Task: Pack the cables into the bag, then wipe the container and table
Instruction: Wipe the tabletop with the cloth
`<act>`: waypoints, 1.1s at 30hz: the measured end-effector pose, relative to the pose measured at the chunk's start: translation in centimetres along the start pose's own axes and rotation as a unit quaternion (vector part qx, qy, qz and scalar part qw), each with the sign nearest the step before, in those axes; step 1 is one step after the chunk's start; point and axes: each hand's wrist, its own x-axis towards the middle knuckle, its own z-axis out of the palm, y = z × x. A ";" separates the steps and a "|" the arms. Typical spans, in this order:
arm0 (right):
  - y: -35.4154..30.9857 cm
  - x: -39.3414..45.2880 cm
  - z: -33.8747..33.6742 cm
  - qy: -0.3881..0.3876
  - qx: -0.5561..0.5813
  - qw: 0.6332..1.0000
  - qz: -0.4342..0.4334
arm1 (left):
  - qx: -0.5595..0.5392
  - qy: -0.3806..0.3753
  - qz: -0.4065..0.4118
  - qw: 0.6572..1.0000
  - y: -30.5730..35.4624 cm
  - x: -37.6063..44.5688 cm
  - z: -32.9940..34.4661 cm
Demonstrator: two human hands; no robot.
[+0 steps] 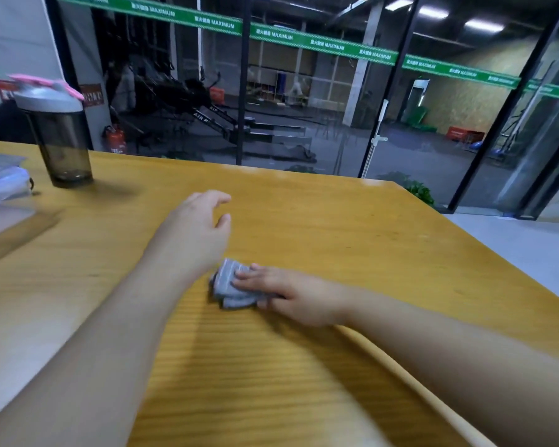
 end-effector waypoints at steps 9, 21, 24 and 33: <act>-0.4 -2.3 -5.0 0.279 0.262 0.904 0.191 | 0.102 -0.088 0.005 0.991 -4.7 -1.7 -4.6; 9.1 3.2 -4.3 0.213 -0.098 0.805 0.545 | -0.004 -0.040 -0.032 0.999 -8.7 -3.2 -4.8; 8.1 6.5 -4.3 0.177 -0.111 0.834 0.511 | -0.019 -0.035 -0.028 0.999 -8.6 -2.9 -4.7; -2.2 14.1 -0.1 0.068 -0.142 0.972 0.173 | -0.033 0.005 -0.032 0.999 -8.3 -2.7 -4.8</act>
